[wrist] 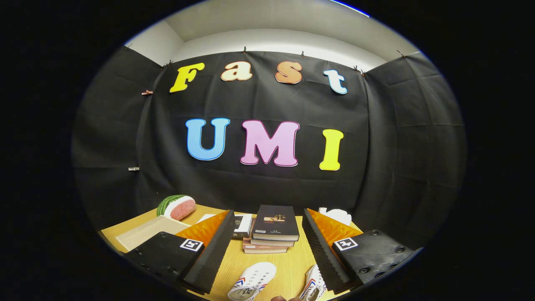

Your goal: Open the storage box then place both shoes into the box .Put the left shoe in first, then the right shoe, with the right side of both shoes facing outward in a uniform manner.

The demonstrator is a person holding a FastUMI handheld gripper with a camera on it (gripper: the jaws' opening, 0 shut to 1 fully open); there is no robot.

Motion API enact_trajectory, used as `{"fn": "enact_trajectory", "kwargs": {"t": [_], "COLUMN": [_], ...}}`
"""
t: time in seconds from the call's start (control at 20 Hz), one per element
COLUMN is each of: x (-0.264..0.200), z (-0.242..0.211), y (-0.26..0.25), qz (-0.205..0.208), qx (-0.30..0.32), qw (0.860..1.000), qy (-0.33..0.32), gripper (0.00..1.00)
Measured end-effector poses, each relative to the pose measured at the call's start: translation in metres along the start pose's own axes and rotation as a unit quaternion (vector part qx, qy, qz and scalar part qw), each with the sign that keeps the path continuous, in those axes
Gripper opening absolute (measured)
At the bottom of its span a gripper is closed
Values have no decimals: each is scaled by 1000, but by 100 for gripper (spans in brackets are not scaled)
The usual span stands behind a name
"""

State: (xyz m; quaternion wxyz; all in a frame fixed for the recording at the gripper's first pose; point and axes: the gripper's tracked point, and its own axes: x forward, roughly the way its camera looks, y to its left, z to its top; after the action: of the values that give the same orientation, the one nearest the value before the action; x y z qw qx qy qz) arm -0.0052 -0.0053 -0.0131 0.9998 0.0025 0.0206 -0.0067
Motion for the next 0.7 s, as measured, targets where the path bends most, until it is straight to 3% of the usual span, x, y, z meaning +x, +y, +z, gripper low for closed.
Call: {"fn": "enact_trajectory", "kwargs": {"t": [0.7], "x": [17], "z": [-29], "y": [17], "qz": [17], "qx": [-2], "qw": [998], "qy": [54], "gripper": [97]}}
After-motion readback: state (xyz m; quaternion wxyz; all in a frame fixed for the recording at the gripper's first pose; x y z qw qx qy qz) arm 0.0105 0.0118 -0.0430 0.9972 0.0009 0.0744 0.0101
